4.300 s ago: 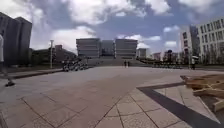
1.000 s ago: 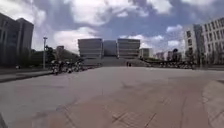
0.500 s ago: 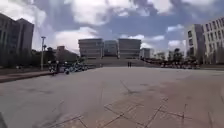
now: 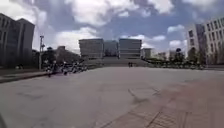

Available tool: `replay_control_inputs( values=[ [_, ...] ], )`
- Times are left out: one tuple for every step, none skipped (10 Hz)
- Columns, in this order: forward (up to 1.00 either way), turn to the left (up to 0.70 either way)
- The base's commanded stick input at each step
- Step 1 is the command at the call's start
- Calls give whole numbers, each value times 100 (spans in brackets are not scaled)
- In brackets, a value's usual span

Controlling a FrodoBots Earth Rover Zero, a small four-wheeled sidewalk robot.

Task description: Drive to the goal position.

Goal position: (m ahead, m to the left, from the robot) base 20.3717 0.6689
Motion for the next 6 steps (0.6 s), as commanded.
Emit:
replay_control_inputs(
  values=[
    [100, 0],
    [100, 0],
    [100, 0],
    [100, -3],
    [100, -8],
    [100, -10]
  ],
)
